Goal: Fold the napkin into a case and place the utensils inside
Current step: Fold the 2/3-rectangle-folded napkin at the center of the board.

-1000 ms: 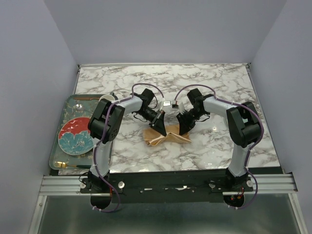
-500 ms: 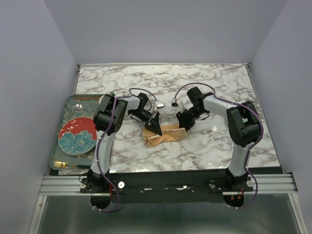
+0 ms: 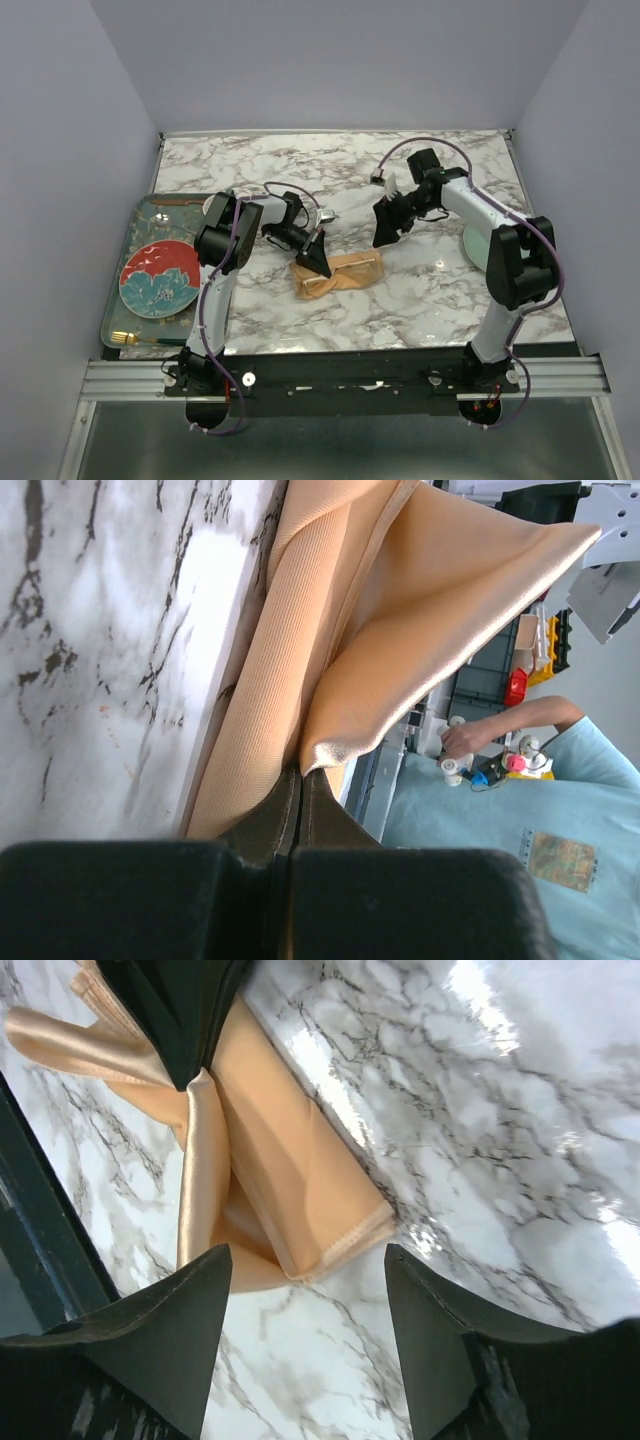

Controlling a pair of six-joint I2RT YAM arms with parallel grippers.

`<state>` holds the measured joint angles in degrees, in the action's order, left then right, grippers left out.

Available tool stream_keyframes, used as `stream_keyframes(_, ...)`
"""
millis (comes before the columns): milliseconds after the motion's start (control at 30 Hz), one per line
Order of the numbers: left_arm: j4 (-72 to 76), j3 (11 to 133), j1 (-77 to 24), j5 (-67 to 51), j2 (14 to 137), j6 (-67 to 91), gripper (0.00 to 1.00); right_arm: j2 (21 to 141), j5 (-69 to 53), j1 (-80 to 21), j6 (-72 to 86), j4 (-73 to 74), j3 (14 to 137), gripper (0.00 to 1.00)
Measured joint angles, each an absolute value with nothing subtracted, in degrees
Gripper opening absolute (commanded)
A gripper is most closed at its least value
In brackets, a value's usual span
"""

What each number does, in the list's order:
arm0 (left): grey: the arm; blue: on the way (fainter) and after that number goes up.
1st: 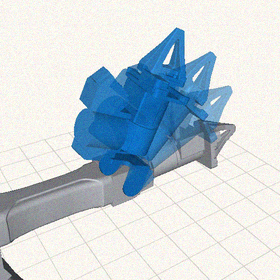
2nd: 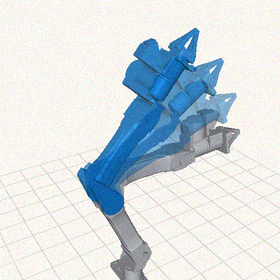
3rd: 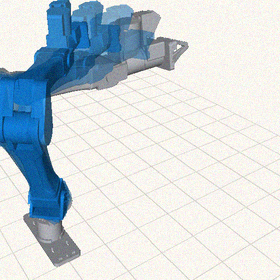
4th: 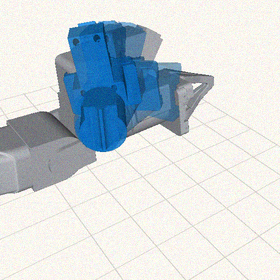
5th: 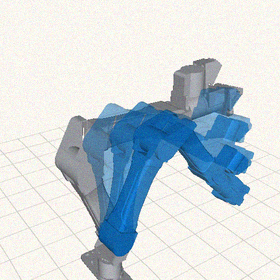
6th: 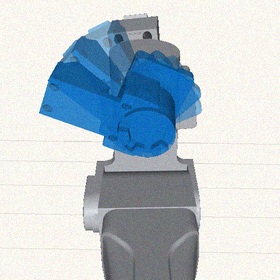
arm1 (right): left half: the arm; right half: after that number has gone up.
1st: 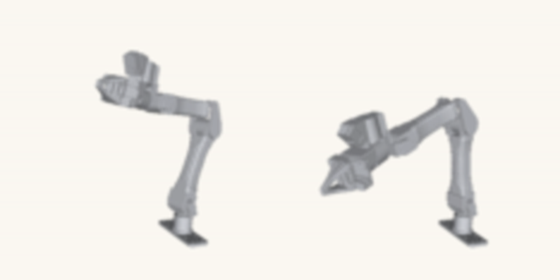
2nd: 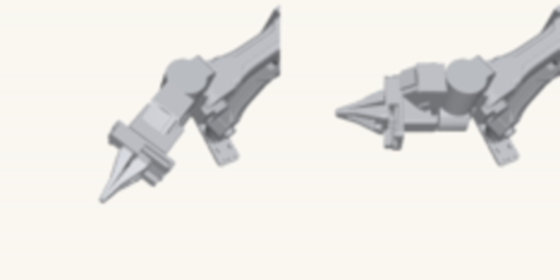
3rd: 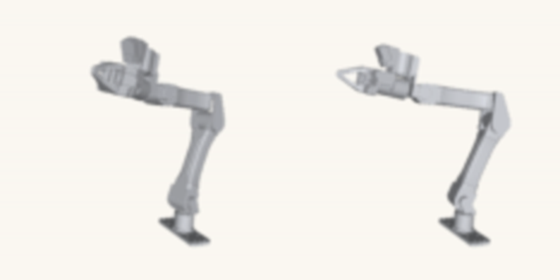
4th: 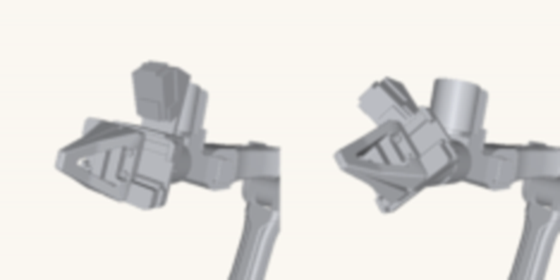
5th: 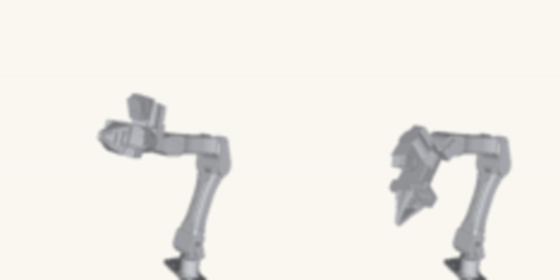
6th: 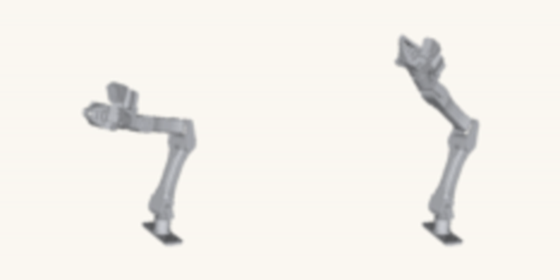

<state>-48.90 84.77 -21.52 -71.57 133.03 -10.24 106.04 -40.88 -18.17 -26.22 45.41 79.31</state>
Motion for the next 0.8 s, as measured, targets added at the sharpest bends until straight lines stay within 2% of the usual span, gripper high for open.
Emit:
stream_keyframes(100, -49.1, 84.9, -21.5, -71.6, 133.3, -10.2, 0.00, 103.4, -42.5, -16.3, -29.8, 46.4, 79.7, 0.89)
stream_keyframes(267, -49.4, 85.1, -21.5, -71.6, 133.3, -10.2, 0.00, 102.2, -45.7, -18.0, -39.1, 49.2, 80.9, 0.89)
stream_keyframes(633, -49.5, 85.5, -21.5, -71.6, 133.7, -10.2, 0.00, 102.3, -43.5, -27.0, -54.2, 51.3, 80.9, 0.69)
stream_keyframes(800, -49.5, 85.6, -21.5, -71.6, 133.7, -10.2, 0.00, 103.3, -41.7, -28.1, -57.5, 51.9, 80.9, 0.65)
